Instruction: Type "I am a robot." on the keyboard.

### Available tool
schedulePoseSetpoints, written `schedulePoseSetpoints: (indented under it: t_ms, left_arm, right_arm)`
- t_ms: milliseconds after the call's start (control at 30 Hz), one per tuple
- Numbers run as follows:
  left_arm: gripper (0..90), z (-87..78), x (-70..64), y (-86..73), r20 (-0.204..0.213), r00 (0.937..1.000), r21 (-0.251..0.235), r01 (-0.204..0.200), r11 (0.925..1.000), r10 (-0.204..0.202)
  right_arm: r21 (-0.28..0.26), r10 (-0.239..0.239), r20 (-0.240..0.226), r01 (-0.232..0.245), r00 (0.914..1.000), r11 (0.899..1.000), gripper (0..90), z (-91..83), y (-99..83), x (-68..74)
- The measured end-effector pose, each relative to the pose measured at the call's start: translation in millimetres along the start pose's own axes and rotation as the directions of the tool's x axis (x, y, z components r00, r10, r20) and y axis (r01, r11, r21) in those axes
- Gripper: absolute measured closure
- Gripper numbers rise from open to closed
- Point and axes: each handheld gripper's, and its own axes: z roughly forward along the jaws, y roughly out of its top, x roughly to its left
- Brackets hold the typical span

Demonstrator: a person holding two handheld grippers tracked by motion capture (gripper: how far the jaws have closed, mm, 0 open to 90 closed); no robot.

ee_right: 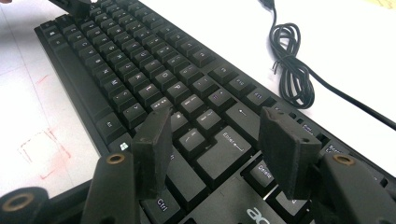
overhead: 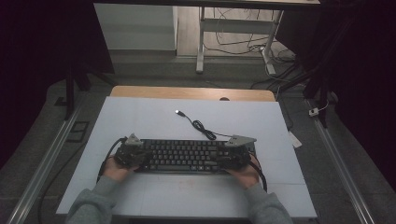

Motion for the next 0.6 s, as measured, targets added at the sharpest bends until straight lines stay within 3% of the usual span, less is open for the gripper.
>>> schedulePoseSetpoints:
  t_ms: [433,600]
  left_arm:
    - [88.8,5.7,-2.9,0.1,-0.021,0.9996,0.022,-0.019,0.9996,0.020]
    - [88.8,5.0,-4.5,1.6,-0.033,0.9991,0.011,-0.027,0.9996,0.028]
  right_arm:
    - [0.002,0.000,0.003,0.000,1.0000,1.000,45.1,0.0,0.0,-0.2]
    - [0.000,0.001,0.003,-0.001,1.0000,1.000,45.1,-0.6,0.3,-0.2]
